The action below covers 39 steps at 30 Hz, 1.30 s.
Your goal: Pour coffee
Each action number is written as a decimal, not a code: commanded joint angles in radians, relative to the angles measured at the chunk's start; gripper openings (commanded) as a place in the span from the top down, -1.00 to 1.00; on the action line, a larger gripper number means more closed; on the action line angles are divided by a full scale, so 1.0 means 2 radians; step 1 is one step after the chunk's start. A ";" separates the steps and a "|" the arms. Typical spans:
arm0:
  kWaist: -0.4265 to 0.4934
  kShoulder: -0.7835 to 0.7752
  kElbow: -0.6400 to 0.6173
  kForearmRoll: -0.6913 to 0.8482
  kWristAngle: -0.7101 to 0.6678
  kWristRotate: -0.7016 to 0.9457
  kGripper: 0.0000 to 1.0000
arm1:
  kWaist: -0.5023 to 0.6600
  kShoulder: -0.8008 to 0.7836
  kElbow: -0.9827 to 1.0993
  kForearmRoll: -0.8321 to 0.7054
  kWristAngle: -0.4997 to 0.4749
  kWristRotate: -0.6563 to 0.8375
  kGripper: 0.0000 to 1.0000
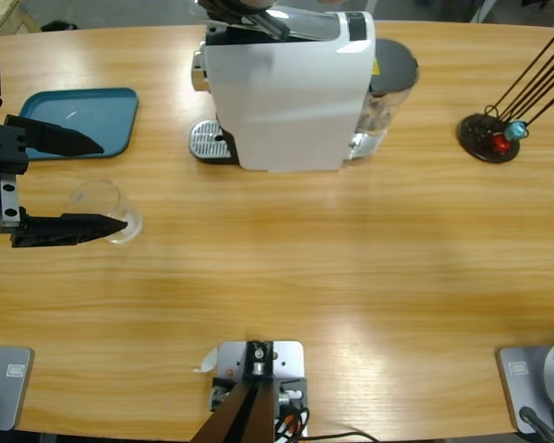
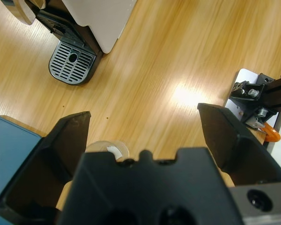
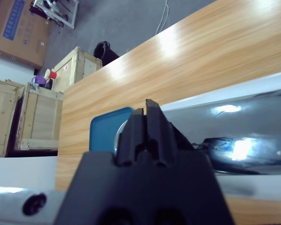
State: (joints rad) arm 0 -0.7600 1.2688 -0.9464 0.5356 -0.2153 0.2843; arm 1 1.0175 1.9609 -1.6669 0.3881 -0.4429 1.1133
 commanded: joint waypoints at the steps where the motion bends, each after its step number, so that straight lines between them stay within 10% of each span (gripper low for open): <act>1: -0.005 0.008 0.013 -0.006 0.024 -0.003 -1.00 | 0.020 0.104 0.082 0.018 0.007 0.013 1.00; 19: 0.010 0.008 0.021 -0.027 0.039 -0.029 -1.00 | 0.020 0.133 0.091 0.018 0.034 0.040 1.00; 23: 0.010 0.009 0.022 -0.027 0.039 -0.031 -1.00 | 0.020 0.081 0.084 0.020 -0.010 -0.092 0.96; 24: 0.010 0.008 0.023 -0.026 0.039 -0.032 -1.00 | 0.020 0.058 0.077 0.023 -0.018 -0.130 -0.08; 25: 0.010 0.007 0.023 -0.026 0.039 -0.033 -1.00 | 0.020 0.035 0.066 0.030 -0.023 -0.165 -0.67; 27: 0.010 0.002 0.023 -0.026 0.041 -0.033 -1.00 | 0.020 -0.009 0.038 0.052 -0.022 -0.250 -0.98; 39: 0.017 -0.070 0.087 -0.025 0.093 -0.076 -0.94 | 0.020 -0.197 0.052 0.139 0.087 -0.412 -1.00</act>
State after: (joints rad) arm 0 -0.7393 1.1677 -0.8745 0.4948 -0.0654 0.1749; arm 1 1.0483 1.7472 -1.6926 0.6659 -0.3821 0.3892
